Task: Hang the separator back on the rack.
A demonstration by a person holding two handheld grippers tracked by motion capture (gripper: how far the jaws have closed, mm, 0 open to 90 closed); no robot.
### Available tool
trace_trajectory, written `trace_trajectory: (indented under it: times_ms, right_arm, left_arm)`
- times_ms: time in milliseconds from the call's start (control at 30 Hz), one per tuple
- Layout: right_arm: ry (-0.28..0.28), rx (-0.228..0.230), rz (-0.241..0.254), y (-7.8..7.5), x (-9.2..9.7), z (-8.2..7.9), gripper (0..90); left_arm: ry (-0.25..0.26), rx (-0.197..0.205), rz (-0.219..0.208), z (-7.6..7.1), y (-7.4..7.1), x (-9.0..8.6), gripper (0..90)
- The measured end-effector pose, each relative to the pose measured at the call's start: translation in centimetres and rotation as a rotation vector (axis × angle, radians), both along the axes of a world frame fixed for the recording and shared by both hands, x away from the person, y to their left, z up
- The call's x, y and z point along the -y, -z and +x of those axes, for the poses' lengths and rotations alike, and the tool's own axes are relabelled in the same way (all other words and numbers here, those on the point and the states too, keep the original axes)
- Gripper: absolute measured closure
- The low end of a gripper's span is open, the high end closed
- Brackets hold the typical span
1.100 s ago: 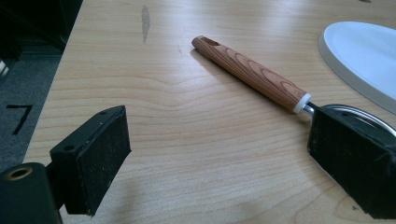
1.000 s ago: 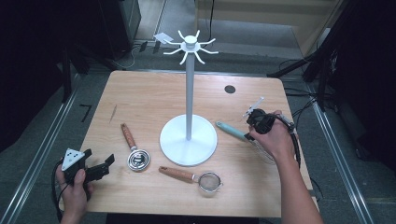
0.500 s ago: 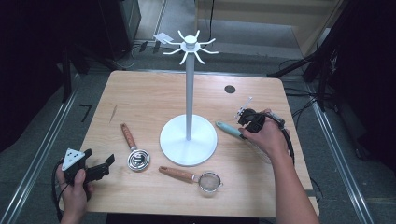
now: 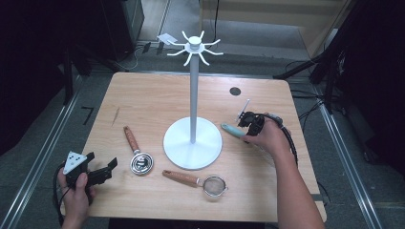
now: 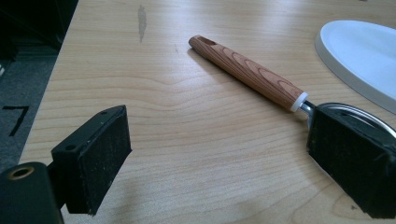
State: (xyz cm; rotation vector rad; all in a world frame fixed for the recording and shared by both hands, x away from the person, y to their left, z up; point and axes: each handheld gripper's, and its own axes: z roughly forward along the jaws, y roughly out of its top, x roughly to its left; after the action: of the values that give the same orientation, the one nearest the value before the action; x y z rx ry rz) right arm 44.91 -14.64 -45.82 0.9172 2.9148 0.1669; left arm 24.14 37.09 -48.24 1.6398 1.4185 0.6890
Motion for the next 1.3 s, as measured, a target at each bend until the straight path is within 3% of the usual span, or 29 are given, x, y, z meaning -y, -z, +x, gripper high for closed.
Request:
trace_trajectory:
  times_ms: [133,167,233,400,700,933,1100,1200,1300]
  right_arm:
    - [0.010,-0.026,0.012,0.0,0.2,0.1,69.0]
    - [0.017,-0.045,-0.009,0.3,0.2,0.2,67.9]
    - [0.023,-0.054,0.001,0.4,0.2,0.3,68.0]
    - [0.049,-0.074,-0.029,0.4,-0.2,0.5,68.1]
    - [0.004,-0.098,-0.050,0.3,-0.4,0.8,70.2]
    - [0.006,-0.101,-0.072,0.3,-0.8,0.9,70.7]
    - [0.012,-0.073,-0.052,0.3,-0.5,0.5,70.7]
    - [0.081,-0.051,0.004,0.3,0.3,0.2,70.9]
    - [0.099,-0.033,0.034,0.4,0.8,-0.1,70.9]
  left_arm:
    - [0.002,0.000,0.000,0.0,0.0,0.0,6.6]
    - [0.004,-0.001,0.001,0.1,0.0,0.1,6.6]
    - [0.005,-0.002,0.001,0.1,0.0,0.1,6.6]
    - [0.006,-0.001,0.003,0.2,0.0,0.1,6.6]
    - [0.006,-0.005,0.005,0.3,0.0,0.2,6.6]
    - [0.001,-0.008,0.001,0.4,0.0,0.1,6.6]
    - [0.003,-0.005,0.003,0.3,0.0,0.2,6.6]
    - [0.002,-0.005,0.004,0.3,0.0,0.1,6.6]
    - [0.002,-0.003,0.003,0.3,0.0,0.2,6.6]
